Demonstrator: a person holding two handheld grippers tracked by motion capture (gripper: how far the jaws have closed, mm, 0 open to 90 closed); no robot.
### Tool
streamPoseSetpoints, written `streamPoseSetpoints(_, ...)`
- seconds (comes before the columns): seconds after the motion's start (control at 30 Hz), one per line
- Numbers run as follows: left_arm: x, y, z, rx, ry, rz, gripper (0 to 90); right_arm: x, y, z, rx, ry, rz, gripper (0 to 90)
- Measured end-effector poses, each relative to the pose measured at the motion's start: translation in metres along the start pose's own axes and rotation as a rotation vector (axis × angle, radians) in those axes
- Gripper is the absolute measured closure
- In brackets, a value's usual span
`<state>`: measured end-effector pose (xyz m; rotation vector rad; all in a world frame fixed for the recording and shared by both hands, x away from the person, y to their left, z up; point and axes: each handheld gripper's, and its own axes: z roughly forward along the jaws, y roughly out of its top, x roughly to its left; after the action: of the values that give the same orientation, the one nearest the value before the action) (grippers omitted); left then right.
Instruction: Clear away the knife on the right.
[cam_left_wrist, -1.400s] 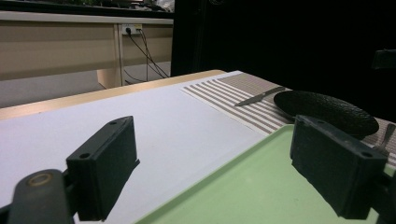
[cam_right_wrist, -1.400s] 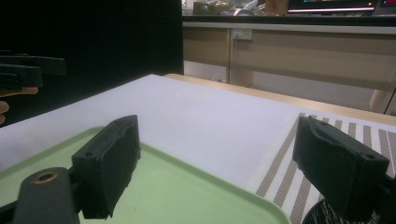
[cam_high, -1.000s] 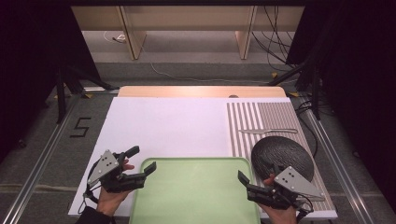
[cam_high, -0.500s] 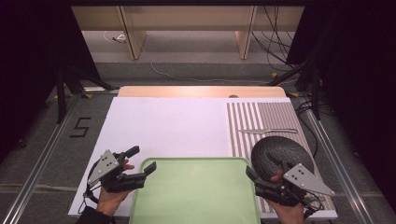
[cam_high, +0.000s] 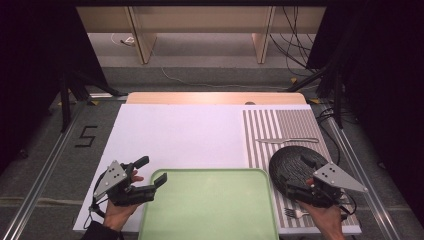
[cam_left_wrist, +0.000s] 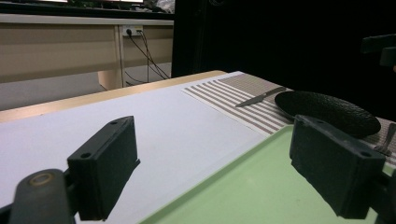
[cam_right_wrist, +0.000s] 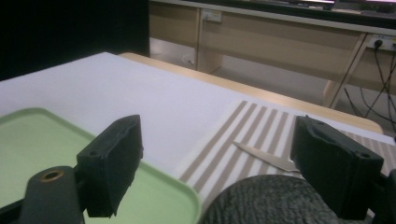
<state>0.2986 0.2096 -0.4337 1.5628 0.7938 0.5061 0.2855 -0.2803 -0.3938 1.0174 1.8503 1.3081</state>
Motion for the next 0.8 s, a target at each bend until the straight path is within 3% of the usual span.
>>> streamPoseSetpoints(0.23,0.000,0.000,0.000,0.000,0.002,-0.001,14.8,-0.022,0.008,0.002,0.061,-0.035,-0.040,17.9)
streamPoseSetpoints(0.33,0.000,0.000,0.000,-0.003,0.007,-0.001,14.8,-0.030,0.011,0.002,0.076,-0.028,-0.026,18.1)
streamPoseSetpoints(0.47,0.000,0.000,0.000,-0.004,0.008,0.000,14.9,-0.037,0.015,0.003,0.101,-0.045,-0.045,18.1)
streamPoseSetpoints(0.8,0.001,0.000,0.000,-0.002,0.002,-0.002,14.9,-0.058,0.021,0.020,0.199,-0.071,-0.065,18.1)
